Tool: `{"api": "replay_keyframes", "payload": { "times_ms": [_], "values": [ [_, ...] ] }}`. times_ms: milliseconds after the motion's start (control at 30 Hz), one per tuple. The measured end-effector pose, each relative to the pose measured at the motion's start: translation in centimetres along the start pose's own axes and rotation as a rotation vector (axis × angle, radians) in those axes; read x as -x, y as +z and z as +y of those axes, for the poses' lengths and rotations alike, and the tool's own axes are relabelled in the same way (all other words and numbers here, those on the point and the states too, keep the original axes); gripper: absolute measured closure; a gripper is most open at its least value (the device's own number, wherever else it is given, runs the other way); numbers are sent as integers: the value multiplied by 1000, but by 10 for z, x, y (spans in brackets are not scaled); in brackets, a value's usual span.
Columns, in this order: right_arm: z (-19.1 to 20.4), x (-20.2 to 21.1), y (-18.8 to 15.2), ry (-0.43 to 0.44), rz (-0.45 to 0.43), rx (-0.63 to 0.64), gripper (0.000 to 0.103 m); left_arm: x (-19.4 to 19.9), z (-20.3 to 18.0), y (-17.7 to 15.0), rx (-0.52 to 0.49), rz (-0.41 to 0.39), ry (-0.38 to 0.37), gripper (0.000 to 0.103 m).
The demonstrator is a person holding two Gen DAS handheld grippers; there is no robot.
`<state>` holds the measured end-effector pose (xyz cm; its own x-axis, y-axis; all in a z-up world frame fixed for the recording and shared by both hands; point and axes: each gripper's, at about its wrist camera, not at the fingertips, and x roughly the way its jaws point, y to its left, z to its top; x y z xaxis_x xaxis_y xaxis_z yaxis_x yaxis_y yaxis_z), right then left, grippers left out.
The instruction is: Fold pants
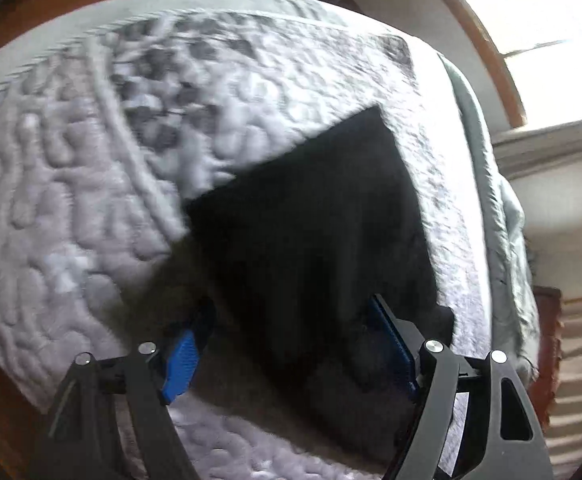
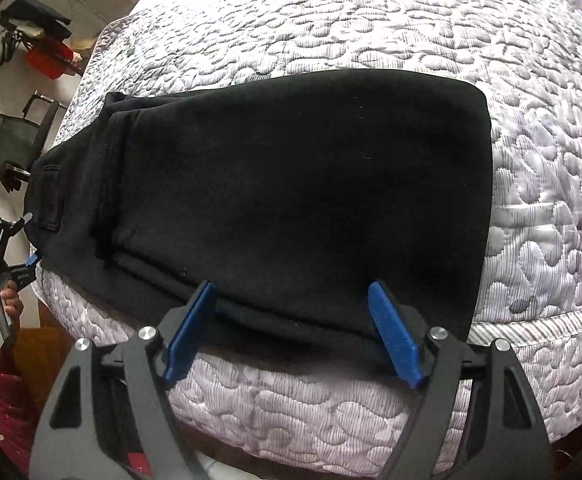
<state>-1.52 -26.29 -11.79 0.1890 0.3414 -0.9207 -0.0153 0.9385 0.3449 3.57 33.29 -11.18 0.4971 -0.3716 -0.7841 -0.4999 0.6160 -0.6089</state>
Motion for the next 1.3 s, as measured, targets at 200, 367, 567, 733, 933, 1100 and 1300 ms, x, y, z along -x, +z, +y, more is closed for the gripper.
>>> {"api": "replay_keyframes", "payload": {
  "times_ms": [200, 367, 567, 733, 933, 1100, 1300],
  "values": [
    [-2, -1, 3, 15, 3, -10, 23, -17, -6, 3, 25, 19, -20, 26],
    [-1, -2, 3, 16, 3, -9, 23, -16, -6, 0, 53, -1, -21, 52],
    [-2, 0, 1, 13, -3, 2, 22, 8, -10, -11, 54, -83, -88, 85],
    [-5, 2, 0, 33, -11, -12, 22, 31, -55, -25, -79, -163, -152, 90],
    [-8, 11, -2, 42, -22, -32, 25, 43, -139, -67, -379, -205, -182, 90],
    [-10, 23, -3, 63, -40, -52, 27, 26, -199, -123, -610, -131, -210, 90],
    [-18, 26, -4, 70, -47, -71, 27, -26, -223, -190, -775, 61, -167, 88]
  ]
}}
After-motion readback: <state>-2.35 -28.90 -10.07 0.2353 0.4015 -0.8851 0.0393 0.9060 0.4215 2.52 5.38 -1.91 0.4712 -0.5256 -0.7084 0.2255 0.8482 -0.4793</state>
